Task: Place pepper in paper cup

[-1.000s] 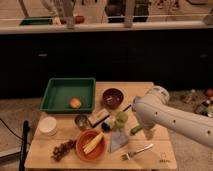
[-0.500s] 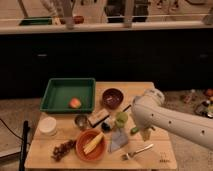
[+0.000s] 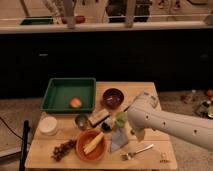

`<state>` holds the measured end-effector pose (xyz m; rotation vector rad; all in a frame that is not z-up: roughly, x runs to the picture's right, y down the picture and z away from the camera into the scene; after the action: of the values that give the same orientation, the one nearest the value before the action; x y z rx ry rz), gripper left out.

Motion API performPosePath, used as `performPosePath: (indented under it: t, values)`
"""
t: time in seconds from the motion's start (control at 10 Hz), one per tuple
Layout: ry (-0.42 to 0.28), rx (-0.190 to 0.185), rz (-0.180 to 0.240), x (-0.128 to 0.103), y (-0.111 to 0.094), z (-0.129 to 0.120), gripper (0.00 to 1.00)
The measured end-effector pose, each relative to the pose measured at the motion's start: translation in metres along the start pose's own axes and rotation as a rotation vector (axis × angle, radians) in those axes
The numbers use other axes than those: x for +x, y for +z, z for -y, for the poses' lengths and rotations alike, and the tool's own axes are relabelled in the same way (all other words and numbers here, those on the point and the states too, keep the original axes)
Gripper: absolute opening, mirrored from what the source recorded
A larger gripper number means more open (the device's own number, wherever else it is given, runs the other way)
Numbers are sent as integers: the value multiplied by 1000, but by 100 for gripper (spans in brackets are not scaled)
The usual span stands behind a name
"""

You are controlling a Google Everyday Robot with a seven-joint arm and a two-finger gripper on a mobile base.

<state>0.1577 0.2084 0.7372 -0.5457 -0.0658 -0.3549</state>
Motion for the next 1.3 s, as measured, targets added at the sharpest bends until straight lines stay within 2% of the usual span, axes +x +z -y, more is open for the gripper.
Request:
performPosePath:
  t: [0.2, 0.5, 0.7, 1.3]
  values:
    - [12, -1, 6, 1, 3, -1, 80]
    - [59, 1, 31, 21, 12, -1, 80]
    - [82, -7, 61, 31, 25, 1, 80]
    - [109, -25, 99, 49, 63, 6, 80]
